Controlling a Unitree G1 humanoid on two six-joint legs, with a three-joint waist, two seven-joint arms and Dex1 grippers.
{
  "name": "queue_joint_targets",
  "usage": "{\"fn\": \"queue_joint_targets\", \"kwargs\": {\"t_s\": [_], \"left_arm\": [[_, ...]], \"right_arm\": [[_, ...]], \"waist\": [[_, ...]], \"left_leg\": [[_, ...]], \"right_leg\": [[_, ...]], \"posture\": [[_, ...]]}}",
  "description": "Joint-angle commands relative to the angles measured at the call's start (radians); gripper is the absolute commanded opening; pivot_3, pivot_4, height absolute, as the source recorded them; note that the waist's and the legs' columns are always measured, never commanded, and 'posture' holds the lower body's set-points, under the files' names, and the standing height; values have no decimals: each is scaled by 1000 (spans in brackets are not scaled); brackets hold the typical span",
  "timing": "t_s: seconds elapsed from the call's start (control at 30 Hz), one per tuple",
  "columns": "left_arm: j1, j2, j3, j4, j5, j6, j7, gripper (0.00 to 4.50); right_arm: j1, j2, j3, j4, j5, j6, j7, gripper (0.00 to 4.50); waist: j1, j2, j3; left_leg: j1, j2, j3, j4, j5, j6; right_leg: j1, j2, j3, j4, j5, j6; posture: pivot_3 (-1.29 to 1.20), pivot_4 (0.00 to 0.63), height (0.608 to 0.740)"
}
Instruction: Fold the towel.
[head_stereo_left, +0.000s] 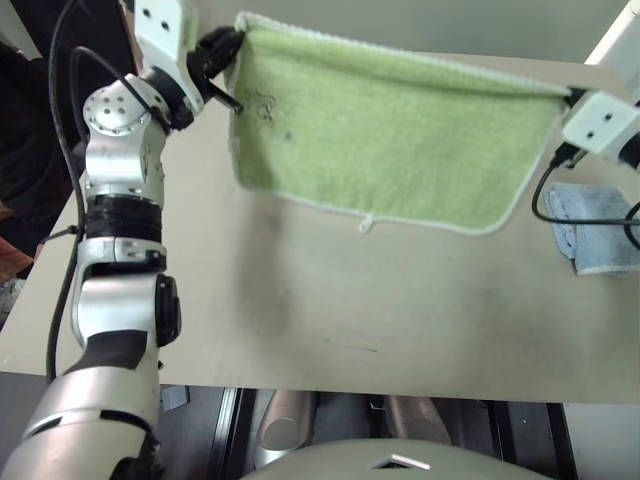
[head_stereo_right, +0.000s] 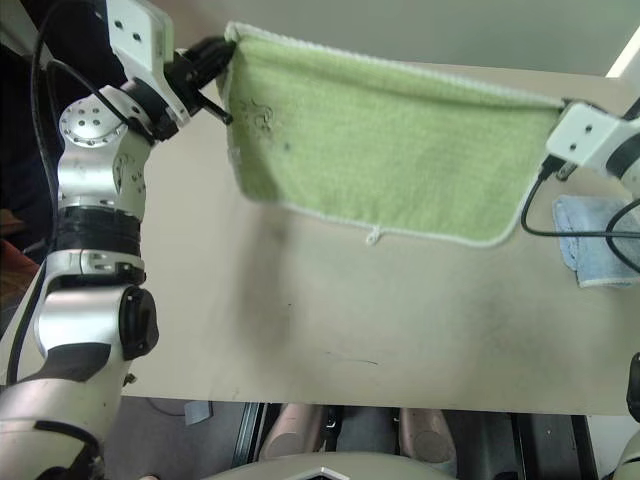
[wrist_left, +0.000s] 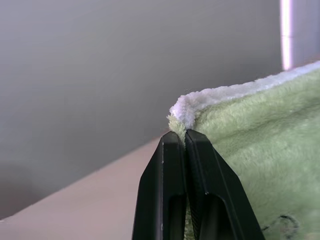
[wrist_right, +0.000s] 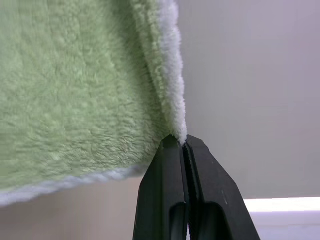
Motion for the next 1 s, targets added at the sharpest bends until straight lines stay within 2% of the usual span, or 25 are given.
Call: {"fn": "queue_joint_targets", "kwargs": {"t_s": [0.03, 0.17, 0.27, 0.33, 0.47, 0.57, 0.67, 0.73, 0.83, 1.0], "left_arm": [[-74, 52, 111, 69, -57, -26, 26, 0], [-31, 98, 114, 46, -93, -26, -113, 0], [75, 157, 137, -75, -185, 71, -289, 0], [171, 203, 137, -173, -228, 130, -390, 0], [399, 301, 134, -356, -293, 260, -535, 0], [508, 342, 111, -426, -284, 294, -571, 0], [593, 374, 77, -454, -243, 290, -598, 0], [618, 388, 63, -453, -224, 293, -606, 0], [633, 405, 57, -457, -213, 308, -615, 0], [609, 400, 47, -423, -179, 296, -593, 0]], "right_arm": [[-68, -42, -89, 16, 90, 81, 66, 15], [-55, -81, -140, -59, 216, 131, 195, 15], [35, -125, -215, -194, 379, 244, 362, 15], [139, -156, -264, -311, 477, 338, 462, 15], [484, -197, -374, -580, 637, 531, 638, 15], [653, -190, -419, -683, 675, 597, 692, 15], [735, -172, -427, -737, 702, 643, 708, 15], [760, -164, -421, -752, 707, 656, 711, 15], [790, -164, -418, -773, 725, 684, 733, 15], [741, -151, -362, -755, 686, 672, 700, 15]], "waist": [[0, 1, 1], [3, 1, 1], [4, 1, 1], [5, 1, 1], [8, 0, 0], [15, 0, 0], [15, 0, 0], [13, 0, 0], [10, 0, 0], [3, 0, 0]], "left_leg": [[-2, 0, 0, 0, 0, 0], [-9, 0, 2, 0, 0, -3], [-14, 0, 2, 0, 1, -8], [-17, 1, 4, 1, 2, -9], [-20, 2, 6, 3, -4, -11], [-21, 1, 6, 8, -6, -11], [-18, 1, 6, 11, -7, -11], [-14, 1, 6, 11, -8, -11], [-13, 1, 5, 11, -5, -1], [-10, 1, 5, 11, 4, -5]], "right_leg": [[-2, 0, 0, 0, 0, 0], [-8, 0, 0, 0, -2, 1], [-12, 0, 0, -1, -3, 2], [-14, 0, 0, 0, -5, 3], [-15, 1, 0, 0, -10, 5], [-16, 0, 0, -1, -12, 6], [-15, 0, 1, 3, -12, 5], [-11, 0, 1, 3, -13, 2], [-10, 0, 2, 3, -9, -8], [-5, 1, 2, 4, -10, -1]], "posture": [[0, 150, 735], [0, 150, 735], [0, 150, 735], [0, 150, 735], [0, 150, 735], [0, 150, 735], [0, 150, 735], [0, 150, 735], [0, 150, 735], [0, 150, 735]]}}
